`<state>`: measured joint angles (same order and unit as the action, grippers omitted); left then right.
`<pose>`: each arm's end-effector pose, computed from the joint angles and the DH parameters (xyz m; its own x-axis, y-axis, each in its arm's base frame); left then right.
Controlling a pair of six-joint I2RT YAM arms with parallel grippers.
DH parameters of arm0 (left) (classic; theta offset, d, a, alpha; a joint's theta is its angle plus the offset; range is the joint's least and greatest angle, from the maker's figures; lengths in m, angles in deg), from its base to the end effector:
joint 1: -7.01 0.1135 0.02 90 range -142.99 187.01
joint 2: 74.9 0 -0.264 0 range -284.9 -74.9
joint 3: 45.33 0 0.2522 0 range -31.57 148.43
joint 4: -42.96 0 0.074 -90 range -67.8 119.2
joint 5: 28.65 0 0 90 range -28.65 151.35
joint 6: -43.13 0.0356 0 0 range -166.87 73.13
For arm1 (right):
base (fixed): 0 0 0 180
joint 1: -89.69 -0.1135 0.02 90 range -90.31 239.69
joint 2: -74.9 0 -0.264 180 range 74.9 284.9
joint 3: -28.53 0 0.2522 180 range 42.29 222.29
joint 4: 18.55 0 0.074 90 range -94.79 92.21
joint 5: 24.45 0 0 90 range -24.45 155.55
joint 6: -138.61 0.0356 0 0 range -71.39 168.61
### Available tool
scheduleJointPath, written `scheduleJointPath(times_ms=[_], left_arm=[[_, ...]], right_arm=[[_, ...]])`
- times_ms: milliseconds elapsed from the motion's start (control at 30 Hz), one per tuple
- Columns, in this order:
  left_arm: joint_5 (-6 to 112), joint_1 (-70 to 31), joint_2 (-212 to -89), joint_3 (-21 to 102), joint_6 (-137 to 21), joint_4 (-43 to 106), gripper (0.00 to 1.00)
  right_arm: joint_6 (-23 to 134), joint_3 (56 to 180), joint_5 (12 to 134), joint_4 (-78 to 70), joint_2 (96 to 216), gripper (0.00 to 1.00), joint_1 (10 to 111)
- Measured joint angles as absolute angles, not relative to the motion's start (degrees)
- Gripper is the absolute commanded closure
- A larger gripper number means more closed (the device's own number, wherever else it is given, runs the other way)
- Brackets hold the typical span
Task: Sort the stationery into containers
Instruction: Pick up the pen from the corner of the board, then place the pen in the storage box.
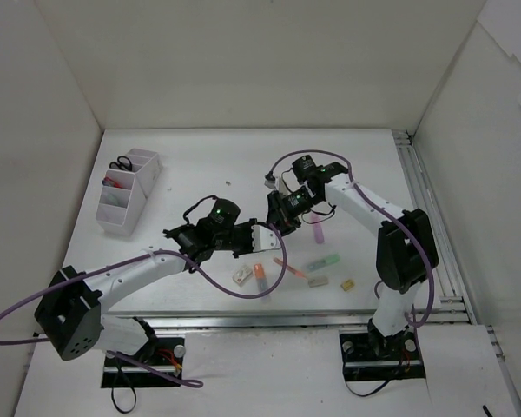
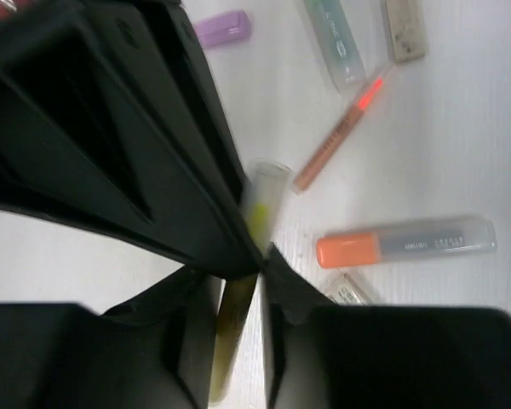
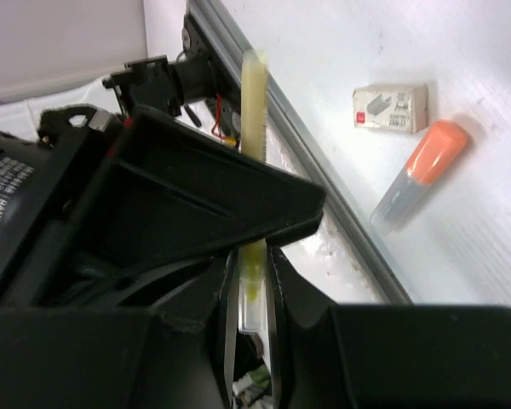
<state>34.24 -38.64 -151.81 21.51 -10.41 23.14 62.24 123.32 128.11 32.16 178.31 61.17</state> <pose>0.1982 -0.2260 0.2739 0.2622 0.4885 -0.8322 0.9411 0.0615 0.3326 0.3159 0.2076 0.2547 -0.8800 -0.3546 -0.3158 -0.4223 0.2802 0.8621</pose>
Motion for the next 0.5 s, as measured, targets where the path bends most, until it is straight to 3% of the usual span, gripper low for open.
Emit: scheduleJointPath(times_ms=[67, 167, 200, 267, 300, 367, 400, 433, 500], left_arm=[[34.61, -38.73, -151.92, 21.55, -10.60, 21.69, 1.00], [35.05, -38.80, -152.05, 21.57, -10.65, 21.28, 1.00], [35.29, -38.80, -152.05, 21.57, -10.80, 21.19, 1.00], [35.68, -38.80, -152.05, 21.57, -11.00, 21.21, 1.00], [36.20, -38.80, -152.05, 21.57, -11.06, 21.37, 1.00], [37.67, -38.73, -152.03, 21.71, -11.41, 22.07, 1.00], [38.32, -38.66, -151.94, 21.71, -11.65, 22.39, 1.00], [39.15, -38.45, -151.83, 21.71, -12.20, 22.96, 1.00], [39.74, -37.09, -151.26, 21.51, -13.55, 24.80, 1.00]], right_arm=[[62.20, 123.43, 128.40, 32.20, 178.69, 1.00, 61.90], [62.24, 123.50, 128.99, 32.07, 179.23, 0.98, 62.42], [62.24, 123.61, 129.07, 32.05, 179.41, 0.85, 62.40], [62.37, 123.91, 129.03, 32.05, 179.60, 0.73, 62.40], [62.50, 124.09, 128.90, 32.24, 179.62, 0.58, 62.40], [62.68, 124.48, 127.15, 32.77, 179.58, 0.48, 62.53], [62.92, 124.57, 126.17, 32.72, 179.54, 0.31, 63.08], [63.44, 124.59, 124.68, 32.59, 179.23, 0.22, 63.53], [65.02, 124.55, 122.23, 31.59, 178.09, 0.18, 65.06]])
